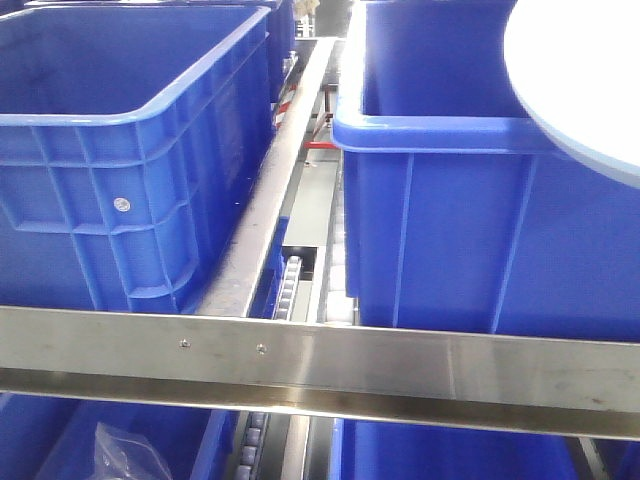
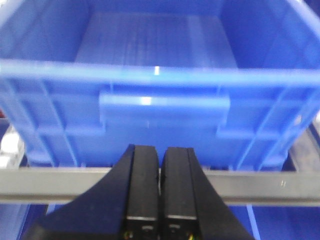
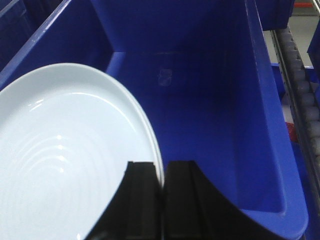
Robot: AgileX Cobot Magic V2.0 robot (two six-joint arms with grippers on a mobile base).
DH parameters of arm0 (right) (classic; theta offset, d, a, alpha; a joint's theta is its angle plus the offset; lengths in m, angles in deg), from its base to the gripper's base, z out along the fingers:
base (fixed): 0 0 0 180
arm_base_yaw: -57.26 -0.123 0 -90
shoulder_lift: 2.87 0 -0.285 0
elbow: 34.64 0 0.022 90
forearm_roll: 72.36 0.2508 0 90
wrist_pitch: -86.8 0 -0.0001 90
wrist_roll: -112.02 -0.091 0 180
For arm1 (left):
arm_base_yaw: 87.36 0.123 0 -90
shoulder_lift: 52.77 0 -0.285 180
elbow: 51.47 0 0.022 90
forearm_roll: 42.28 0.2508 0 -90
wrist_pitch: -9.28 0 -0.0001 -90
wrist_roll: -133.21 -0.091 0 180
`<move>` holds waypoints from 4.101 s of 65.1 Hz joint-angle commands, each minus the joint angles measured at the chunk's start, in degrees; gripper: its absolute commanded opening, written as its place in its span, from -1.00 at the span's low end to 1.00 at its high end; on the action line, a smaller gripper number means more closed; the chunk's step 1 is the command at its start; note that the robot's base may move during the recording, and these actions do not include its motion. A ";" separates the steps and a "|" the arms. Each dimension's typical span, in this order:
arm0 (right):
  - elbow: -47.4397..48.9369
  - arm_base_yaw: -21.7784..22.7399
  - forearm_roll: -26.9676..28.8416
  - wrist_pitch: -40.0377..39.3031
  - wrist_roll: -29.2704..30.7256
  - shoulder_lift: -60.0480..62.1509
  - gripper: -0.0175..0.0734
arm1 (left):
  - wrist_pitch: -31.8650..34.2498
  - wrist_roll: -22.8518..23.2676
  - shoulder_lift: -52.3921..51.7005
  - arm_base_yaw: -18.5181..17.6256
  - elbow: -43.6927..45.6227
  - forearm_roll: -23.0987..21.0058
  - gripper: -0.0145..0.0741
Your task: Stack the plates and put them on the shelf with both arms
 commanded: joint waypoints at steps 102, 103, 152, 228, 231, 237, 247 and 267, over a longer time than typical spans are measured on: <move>1.85 0.29 -0.63 -5.75 0.03 -0.15 -0.49 | 8.31 0.22 -18.53 5.63 -5.83 -3.12 -0.48; 1.85 0.29 -0.63 -5.75 0.03 -0.15 -0.49 | 8.31 0.22 -18.53 5.63 -5.83 -3.12 -0.48; 1.85 0.29 -0.63 -5.75 0.03 -0.15 -0.49 | 8.31 0.22 -18.53 5.63 -5.83 -3.12 -0.48; 20.34 1.57 -0.89 -22.21 0.03 -34.09 0.73 | 8.31 0.22 -18.53 5.63 -5.83 -3.12 -0.48; 19.43 1.57 -0.89 -22.27 0.03 -32.53 0.71 | 8.31 0.22 -18.53 5.63 -5.83 -3.12 -0.48; 16.07 1.57 -0.89 -22.21 0.03 -26.73 0.65 | 8.31 0.22 -18.53 5.63 -5.83 -3.12 -0.48; 8.73 2.41 -0.89 -22.21 0.03 -15.28 0.33 | 8.31 0.22 -18.53 5.63 -5.83 -3.12 -0.48; -9.77 8.29 -0.83 -20.71 0.03 9.03 -0.49 | 8.31 0.22 -18.53 5.63 -5.83 -3.12 -0.48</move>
